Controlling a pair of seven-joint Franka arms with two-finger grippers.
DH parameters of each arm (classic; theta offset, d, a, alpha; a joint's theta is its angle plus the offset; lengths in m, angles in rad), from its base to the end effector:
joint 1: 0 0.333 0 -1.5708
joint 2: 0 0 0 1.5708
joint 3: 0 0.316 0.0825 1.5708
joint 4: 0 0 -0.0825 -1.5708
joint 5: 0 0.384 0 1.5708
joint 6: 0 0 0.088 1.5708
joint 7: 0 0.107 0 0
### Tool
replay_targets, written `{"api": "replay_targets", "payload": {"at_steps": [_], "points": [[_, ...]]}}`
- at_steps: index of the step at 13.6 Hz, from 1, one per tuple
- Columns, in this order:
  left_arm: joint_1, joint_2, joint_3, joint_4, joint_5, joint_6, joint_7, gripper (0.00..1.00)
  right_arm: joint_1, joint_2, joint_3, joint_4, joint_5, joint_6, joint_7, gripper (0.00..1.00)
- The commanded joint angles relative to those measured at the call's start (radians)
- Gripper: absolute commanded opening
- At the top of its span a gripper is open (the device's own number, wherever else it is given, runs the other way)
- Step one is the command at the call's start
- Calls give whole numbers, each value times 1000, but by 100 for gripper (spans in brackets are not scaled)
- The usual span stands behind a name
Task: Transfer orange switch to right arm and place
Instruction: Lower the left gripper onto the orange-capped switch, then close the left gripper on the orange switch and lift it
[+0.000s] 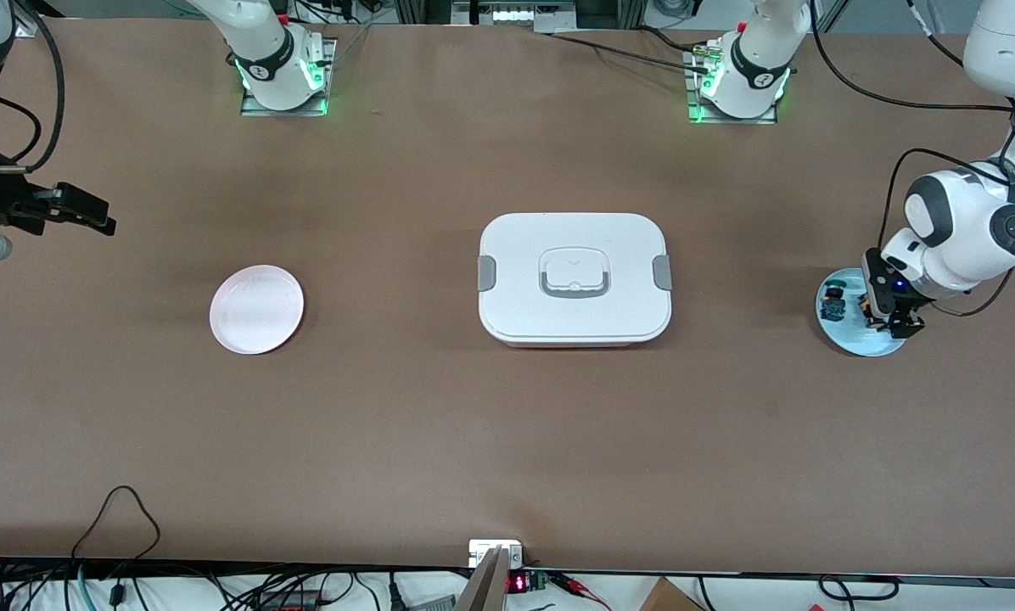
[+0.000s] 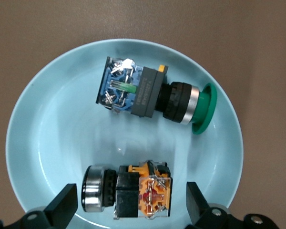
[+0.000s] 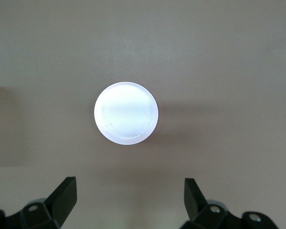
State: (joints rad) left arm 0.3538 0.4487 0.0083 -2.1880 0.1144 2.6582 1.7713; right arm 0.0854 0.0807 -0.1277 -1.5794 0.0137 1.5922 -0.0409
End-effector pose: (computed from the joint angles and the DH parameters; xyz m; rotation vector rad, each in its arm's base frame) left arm 0.5243 0.1953 0.1806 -2.2527 2.1214 0.0624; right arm 0.5776 -0.0203 0.5769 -3.1336 0.0033 0.1051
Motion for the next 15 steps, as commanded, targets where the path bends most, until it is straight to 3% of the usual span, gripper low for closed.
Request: {"api": "replay_targets", "payload": {"at_steps": [1,5,8,9,10,11,14,15], "points": [[16,21,-16,24,-24,-3,22,100,5,-13,2,7,-15,-21,7,100],[16,36,-16,39,-22,-3,31,96,2,-13,0,7,-15,-21,7,100],[21,48,-34,63,-24,-3,92,65,4,-13,2,7,-15,-21,7,100],[22,53,-36,66,-24,-4,92,51,4,-13,2,7,-15,-21,7,100],[22,53,-36,67,-24,-6,94,32,4,-13,2,7,-15,-21,7,100],[22,53,-36,70,-25,-6,94,23,4,-15,2,7,-15,-21,7,100],[33,51,-36,80,-25,-9,97,12,4,-13,2,7,-15,-21,7,100],[33,50,-36,86,-25,-15,96,4,4,-15,2,7,-15,-21,7,100]]}}
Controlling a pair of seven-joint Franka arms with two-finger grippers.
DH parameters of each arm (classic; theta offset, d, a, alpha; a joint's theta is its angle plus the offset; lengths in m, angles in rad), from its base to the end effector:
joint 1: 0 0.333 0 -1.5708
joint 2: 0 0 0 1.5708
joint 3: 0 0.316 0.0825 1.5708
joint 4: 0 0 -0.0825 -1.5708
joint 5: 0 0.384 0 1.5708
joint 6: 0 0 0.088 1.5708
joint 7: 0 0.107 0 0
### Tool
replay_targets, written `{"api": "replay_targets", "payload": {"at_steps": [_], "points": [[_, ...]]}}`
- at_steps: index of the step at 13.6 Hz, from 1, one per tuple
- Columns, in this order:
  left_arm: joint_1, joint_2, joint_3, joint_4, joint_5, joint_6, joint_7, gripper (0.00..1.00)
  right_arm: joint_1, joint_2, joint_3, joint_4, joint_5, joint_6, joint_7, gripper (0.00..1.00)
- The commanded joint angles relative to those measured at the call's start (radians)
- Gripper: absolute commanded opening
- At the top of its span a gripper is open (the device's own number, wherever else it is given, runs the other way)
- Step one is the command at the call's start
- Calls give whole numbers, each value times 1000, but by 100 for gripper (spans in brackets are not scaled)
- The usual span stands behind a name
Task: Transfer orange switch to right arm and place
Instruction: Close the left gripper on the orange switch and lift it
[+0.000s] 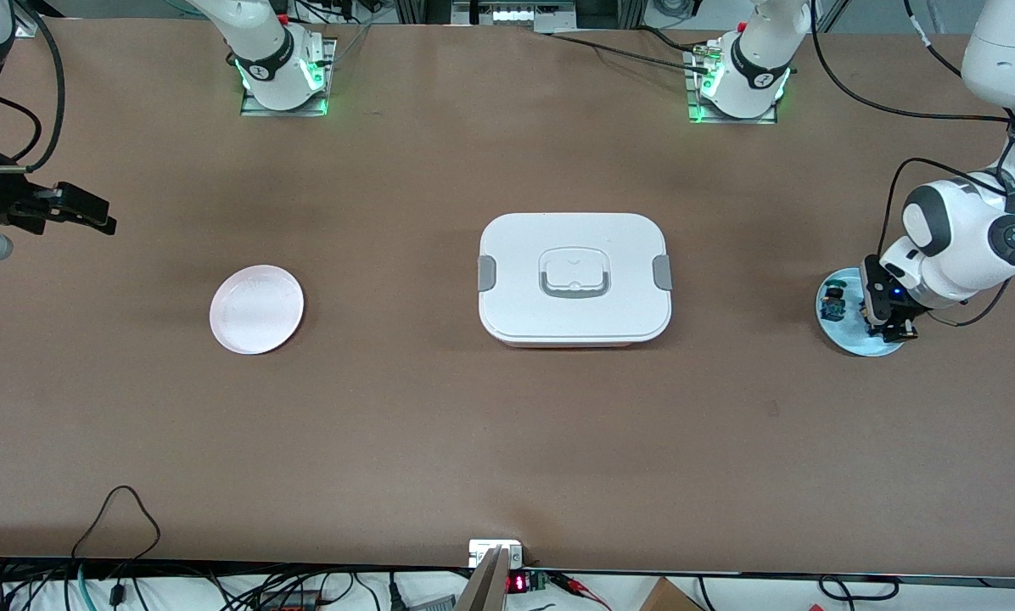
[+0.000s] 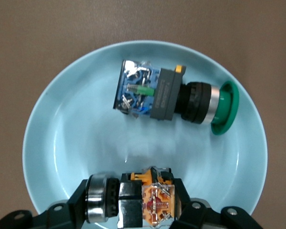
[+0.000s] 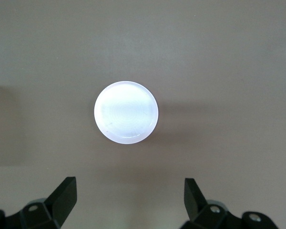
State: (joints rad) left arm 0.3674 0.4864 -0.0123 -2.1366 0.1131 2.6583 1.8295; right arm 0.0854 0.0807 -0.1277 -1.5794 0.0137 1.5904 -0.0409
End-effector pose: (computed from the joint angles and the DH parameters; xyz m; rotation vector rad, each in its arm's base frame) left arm 0.5395 0.1966 0.1773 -2.1817 2.1846 0.0413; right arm 0.5774 -0.0202 0.5767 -3.1335 0.0033 0.1079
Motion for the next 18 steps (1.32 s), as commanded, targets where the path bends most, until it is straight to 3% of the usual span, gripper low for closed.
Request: {"api": "replay_targets", "payload": {"at_steps": [1,4,11,14,18], "points": [[21,8,-17,37,-26,-15,37,0,4,-13,2,7,-15,-21,7,100],[19,-9,-18,128,-27,-156,37,0,4,-13,2,7,-15,-21,7,100],[33,-32,-116,460,-99,-716,42,0,5,-13,3,7,-15,-20,9,100],[30,-32,-144,561,-231,-911,42,0,5,-13,3,7,-15,-20,9,100],[21,-32,-166,577,-452,-1040,37,0,7,-10,5,7,-15,-18,12,100]]}}
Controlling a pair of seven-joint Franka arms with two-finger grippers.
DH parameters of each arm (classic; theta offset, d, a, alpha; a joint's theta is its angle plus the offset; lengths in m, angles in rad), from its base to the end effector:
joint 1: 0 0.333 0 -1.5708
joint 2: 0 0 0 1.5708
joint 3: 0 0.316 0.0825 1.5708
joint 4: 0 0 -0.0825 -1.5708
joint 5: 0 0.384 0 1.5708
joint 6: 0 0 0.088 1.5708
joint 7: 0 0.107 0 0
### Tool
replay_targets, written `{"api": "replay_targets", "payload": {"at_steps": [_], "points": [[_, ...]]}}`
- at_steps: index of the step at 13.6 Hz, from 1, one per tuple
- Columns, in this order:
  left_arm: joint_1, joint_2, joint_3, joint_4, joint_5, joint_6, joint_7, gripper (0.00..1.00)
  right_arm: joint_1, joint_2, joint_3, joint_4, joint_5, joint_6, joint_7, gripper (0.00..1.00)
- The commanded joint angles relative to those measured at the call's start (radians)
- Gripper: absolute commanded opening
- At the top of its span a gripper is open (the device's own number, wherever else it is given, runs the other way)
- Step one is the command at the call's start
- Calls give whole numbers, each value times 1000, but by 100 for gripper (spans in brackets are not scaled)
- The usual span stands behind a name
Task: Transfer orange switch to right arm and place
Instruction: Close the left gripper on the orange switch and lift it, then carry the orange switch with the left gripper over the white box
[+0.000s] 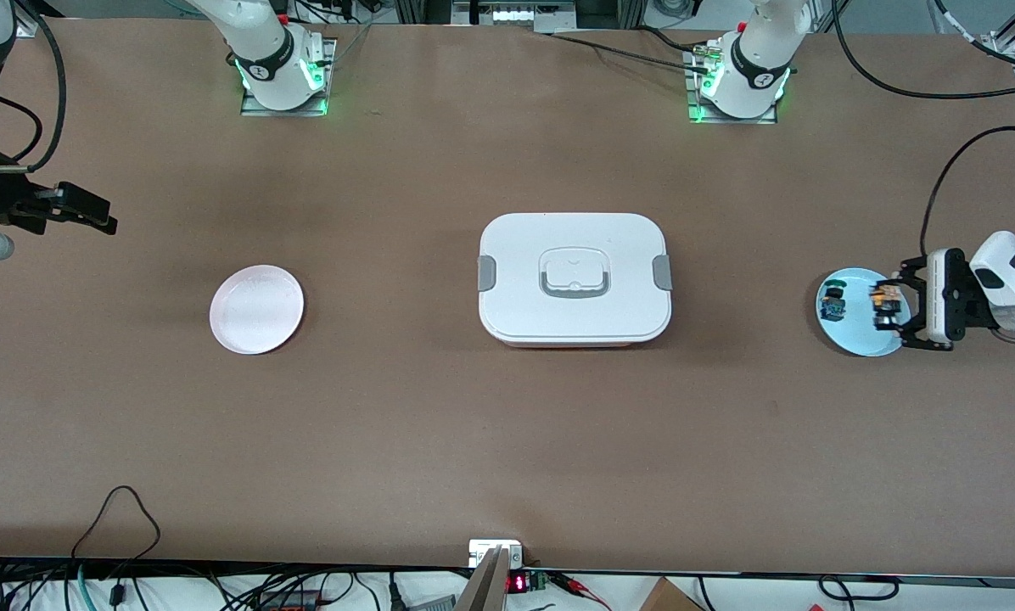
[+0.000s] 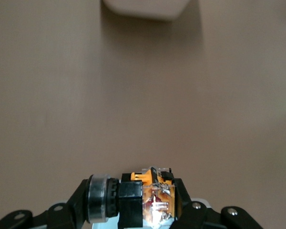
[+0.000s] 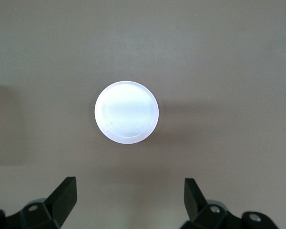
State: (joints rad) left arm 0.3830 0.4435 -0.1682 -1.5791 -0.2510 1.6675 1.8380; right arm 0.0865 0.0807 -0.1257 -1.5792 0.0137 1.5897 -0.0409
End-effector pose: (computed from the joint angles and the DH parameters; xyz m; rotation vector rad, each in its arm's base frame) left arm 0.6262 0.1246 0.3666 1.9117 -1.8741 0.1239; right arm 0.5774 -0.0185 0.5768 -3.1334 -0.0016 0.1087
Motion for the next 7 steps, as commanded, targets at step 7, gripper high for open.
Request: {"api": "replay_targets", "payload": {"at_steps": [7], "points": [[2,23,-190,-1,-402,-225,-8,0,4,-13,0,10,-15,-27,13,100]]}}
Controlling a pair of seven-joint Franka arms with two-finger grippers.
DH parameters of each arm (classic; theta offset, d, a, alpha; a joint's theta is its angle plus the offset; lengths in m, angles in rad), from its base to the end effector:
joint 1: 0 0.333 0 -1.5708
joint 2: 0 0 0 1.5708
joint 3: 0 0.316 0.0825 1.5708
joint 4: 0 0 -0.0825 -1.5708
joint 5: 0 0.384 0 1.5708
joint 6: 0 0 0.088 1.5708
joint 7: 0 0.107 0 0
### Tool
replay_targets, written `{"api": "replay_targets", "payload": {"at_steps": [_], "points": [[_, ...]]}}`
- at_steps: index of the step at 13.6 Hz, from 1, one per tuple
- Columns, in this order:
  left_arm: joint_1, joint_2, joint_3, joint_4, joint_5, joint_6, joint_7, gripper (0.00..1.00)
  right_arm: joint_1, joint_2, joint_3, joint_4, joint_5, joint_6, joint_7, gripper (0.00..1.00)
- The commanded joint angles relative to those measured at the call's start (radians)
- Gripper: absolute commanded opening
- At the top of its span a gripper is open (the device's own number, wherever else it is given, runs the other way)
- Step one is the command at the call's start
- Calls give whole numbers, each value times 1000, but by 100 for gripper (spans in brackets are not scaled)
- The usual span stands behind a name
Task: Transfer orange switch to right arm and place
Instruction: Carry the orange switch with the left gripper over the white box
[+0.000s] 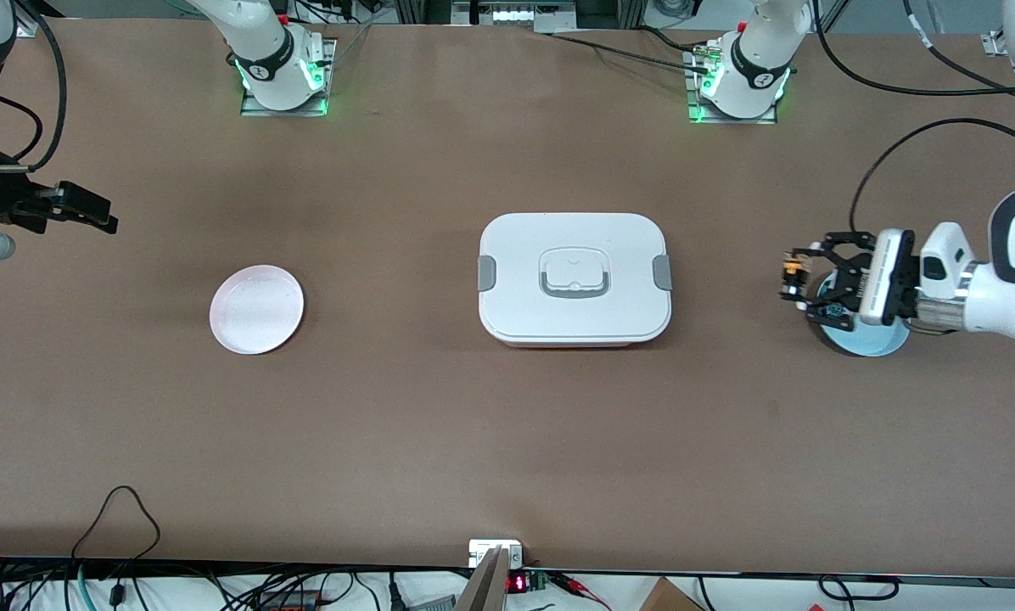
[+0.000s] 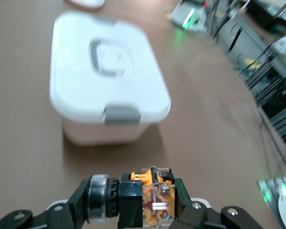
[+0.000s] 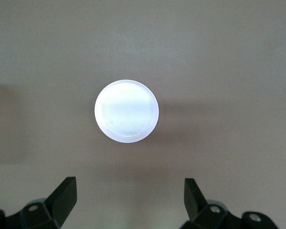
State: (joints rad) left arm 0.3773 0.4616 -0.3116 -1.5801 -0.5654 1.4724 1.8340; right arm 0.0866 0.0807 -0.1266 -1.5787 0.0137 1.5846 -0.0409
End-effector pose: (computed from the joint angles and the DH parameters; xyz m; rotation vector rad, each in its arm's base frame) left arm 0.6208 0.0036 0.3770 1.5295 -1.6873 0.3207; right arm 0.5768 -0.0189 0.5766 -3.1330 -0.0004 0.1159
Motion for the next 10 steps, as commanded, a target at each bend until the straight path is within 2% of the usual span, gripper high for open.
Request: {"api": "replay_targets", "payload": {"at_steps": [1,4,7,10], "points": [[6,6,-64,-12,-147,-30,-5,0,4,-13,2,9,-15,-21,13,100],[-1,6,-112,-69,-350,23,-7,0,2,-12,-1,9,-8,-23,9,100],[2,-3,-204,-133,-505,129,2,0,-1,-12,-1,6,6,-38,21,100],[3,-84,-317,-259,-712,291,14,0,2,-10,1,6,102,-75,15,100]]}}
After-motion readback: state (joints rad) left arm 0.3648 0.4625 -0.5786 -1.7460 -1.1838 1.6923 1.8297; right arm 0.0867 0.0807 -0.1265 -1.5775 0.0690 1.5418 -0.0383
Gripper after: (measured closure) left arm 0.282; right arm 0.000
